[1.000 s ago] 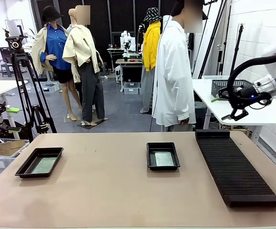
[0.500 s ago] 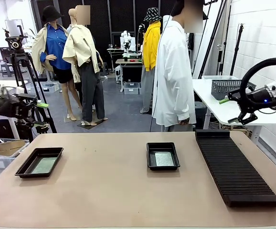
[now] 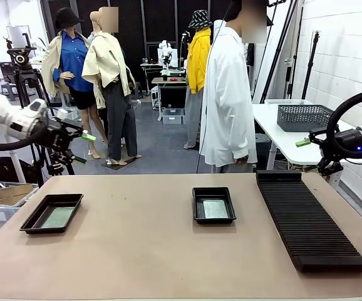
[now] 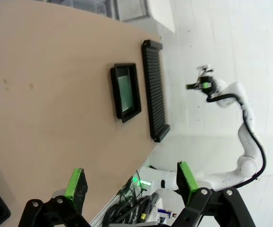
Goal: Inspect and transfer BCBs to ESD trays.
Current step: Pick up the ESD tray and place it on the left side of the table.
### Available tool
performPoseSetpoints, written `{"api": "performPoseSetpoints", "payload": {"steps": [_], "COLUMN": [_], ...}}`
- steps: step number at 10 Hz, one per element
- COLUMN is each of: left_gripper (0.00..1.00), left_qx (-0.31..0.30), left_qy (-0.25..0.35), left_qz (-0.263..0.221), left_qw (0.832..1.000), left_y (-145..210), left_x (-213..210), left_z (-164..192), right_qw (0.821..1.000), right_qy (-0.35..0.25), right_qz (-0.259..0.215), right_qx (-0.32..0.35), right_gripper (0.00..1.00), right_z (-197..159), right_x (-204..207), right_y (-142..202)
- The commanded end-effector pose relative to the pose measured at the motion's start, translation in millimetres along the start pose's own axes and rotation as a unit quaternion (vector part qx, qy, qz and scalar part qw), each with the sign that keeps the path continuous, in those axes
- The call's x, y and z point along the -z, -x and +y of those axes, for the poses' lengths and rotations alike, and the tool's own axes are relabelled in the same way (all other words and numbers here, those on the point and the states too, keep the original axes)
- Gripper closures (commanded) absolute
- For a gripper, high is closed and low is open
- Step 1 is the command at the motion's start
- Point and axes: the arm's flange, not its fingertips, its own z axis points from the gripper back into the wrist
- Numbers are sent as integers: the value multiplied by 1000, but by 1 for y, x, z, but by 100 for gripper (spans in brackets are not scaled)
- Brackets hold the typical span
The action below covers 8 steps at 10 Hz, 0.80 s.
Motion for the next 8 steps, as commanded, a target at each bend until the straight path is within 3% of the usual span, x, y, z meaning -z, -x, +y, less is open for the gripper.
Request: {"api": "performPoseSetpoints", "payload": {"steps": [1,6,8], "left_gripper": [0,0,0], "left_qx": [2,32,36], "left_qy": [-58,-119,-143], "left_qz": [27,78,84], "left_qw": [998,989,985], "left_y": [2,8,8], "left_x": [35,128,153], "left_z": [-17,-62,-81], "right_qw": [999,997,999], "right_qy": [-31,-60,-35], "right_qz": [5,37,21], "right_qx": [-20,-29,-21], "right_gripper": [0,0,0], "right_z": [-9,-28,-23], "right_x": [-3,-5,-3], "right_y": [1,-4,3]}}
